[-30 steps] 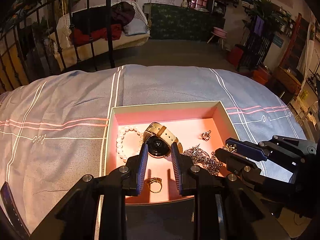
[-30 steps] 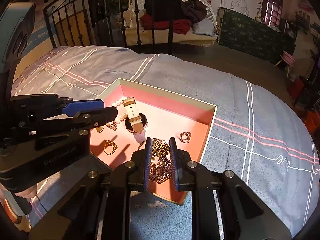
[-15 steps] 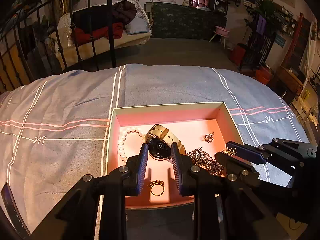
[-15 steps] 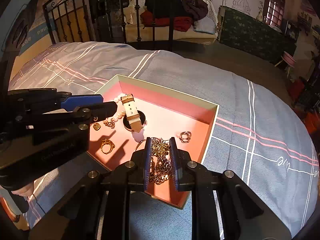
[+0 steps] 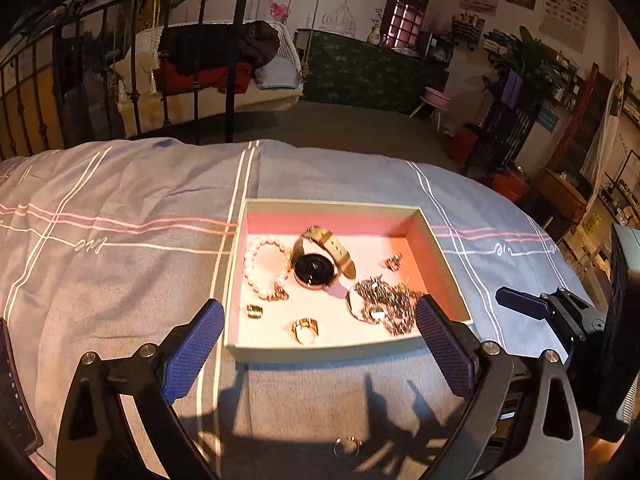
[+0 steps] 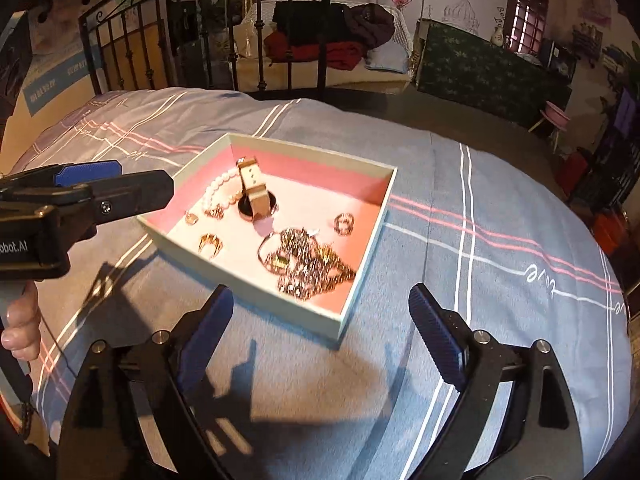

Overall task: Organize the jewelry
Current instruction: 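Move the left tool to the last silver ring and grasp it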

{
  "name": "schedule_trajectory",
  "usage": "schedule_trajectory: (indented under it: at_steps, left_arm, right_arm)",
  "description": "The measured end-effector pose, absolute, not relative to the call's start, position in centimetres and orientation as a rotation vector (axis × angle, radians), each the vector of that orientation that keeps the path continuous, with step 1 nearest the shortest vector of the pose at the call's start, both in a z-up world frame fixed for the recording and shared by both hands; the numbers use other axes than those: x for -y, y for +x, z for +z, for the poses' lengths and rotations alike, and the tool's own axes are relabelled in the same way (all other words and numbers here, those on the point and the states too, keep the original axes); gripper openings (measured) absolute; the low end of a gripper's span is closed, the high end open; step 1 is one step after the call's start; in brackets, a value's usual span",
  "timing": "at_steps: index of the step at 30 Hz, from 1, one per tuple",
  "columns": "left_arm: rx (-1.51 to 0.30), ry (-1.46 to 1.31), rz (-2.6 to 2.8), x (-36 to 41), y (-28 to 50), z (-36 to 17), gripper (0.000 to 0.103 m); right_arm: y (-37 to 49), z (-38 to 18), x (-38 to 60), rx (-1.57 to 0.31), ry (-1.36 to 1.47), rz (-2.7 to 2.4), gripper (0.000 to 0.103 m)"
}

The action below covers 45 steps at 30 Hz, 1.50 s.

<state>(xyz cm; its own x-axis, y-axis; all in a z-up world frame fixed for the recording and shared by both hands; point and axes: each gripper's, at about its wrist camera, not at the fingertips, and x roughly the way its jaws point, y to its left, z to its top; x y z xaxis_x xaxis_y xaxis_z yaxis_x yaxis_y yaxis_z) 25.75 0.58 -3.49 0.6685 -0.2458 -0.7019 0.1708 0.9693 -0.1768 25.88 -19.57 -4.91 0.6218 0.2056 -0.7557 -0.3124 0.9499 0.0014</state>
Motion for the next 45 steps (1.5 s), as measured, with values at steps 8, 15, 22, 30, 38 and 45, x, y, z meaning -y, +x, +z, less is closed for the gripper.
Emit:
schedule_trajectory:
  at_steps: [8, 15, 22, 30, 38, 45]
  left_arm:
    - [-0.914, -0.058, -0.302, 1.9, 22.1, -7.6, 0.095]
    - [-0.934, 0.049, -0.335, 4.4, 21.3, -9.0, 0.092]
    - [-0.978, 0.043, -0.357, 3.8, 21.0, -11.0, 0.061]
    - [-0.961, -0.021, -0.397, 2.2, 20.9, -11.0, 0.050]
    - [-0.945, 0.046, -0.389, 2.4, 19.7, -10.8, 0.047]
    - [-0.951, 0.010, -0.399, 1.7, 20.1, -10.8, 0.039]
  right_arm:
    - [20.3, -9.2, 19.2, -0.968, -0.176, 0.299, 0.089]
    - [18.4, -9.3, 20.4, -0.981, -0.136, 0.298, 0.089]
    - [18.2, -9.4, 20.0, -0.989, -0.149, 0.309, 0.089]
    - [18.0, -9.5, 19.2, -0.996, -0.153, 0.344, 0.089]
    - [17.9, -9.5, 19.1, -0.998, -0.149, 0.352, 0.089]
    - [18.2, -9.5, 18.6, -1.001, -0.153, 0.367, 0.089]
